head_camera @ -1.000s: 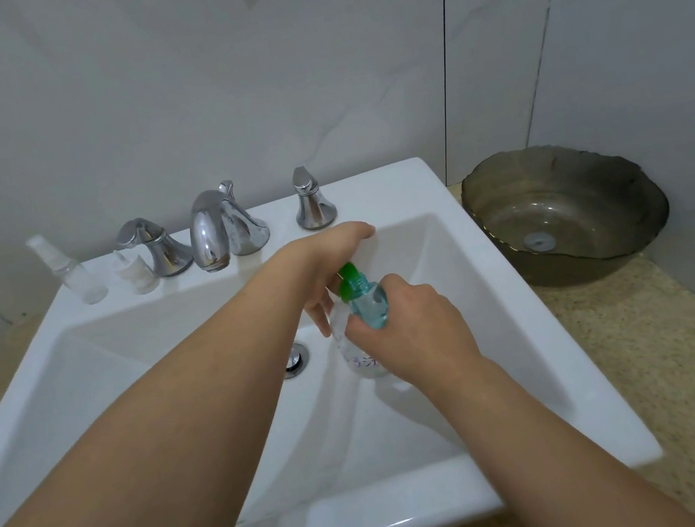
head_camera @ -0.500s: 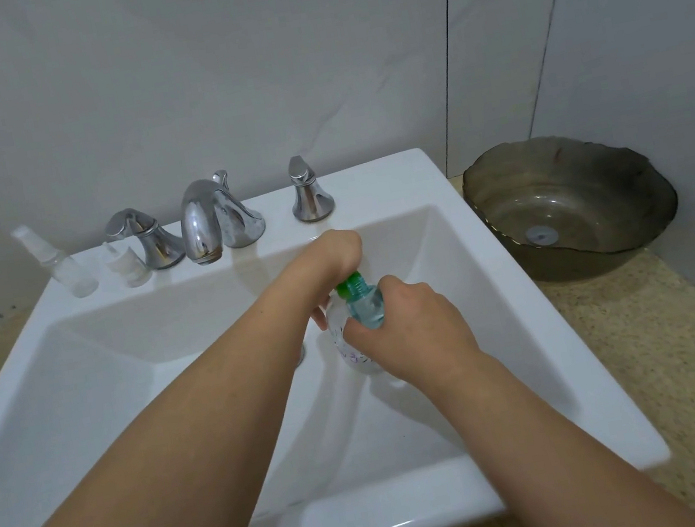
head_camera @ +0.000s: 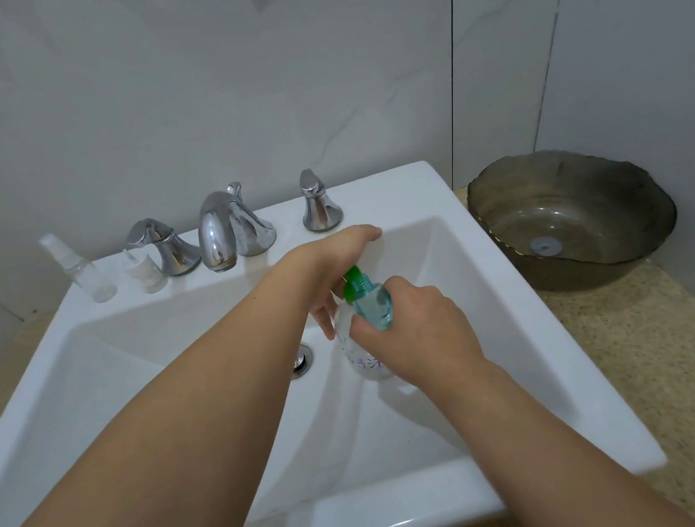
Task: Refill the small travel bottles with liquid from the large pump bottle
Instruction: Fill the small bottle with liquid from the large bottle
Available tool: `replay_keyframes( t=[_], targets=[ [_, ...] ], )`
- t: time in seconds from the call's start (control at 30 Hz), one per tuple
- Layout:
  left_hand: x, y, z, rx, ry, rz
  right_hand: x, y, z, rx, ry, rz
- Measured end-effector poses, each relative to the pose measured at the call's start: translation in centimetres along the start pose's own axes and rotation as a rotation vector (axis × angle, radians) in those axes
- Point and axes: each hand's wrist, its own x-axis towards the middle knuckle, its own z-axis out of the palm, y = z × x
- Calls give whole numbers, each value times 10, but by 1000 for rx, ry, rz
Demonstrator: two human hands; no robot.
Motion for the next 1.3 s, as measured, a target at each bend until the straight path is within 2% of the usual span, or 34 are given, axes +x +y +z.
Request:
replay_keyframes(
  t=[0.27,0.53,0.87,1.0,1.2,1.3],
  targets=[
    [1,2,8,20,72,-15,0,2,1,-1,0,5],
    [6,-1,18,29,198,21,2,3,2,-25,-82,20],
    [11,-2,19,57,222,47,3,3,3,-33,-89,25],
    [10,-3,17,54,194,45,2,3,3,-30,-85,21],
    [6,2,0,37,6,-20,0,0,0,0,-22,-5],
    [4,5,1,18,-12,-36,-1,0,-1,3,-15,-2]
  ],
)
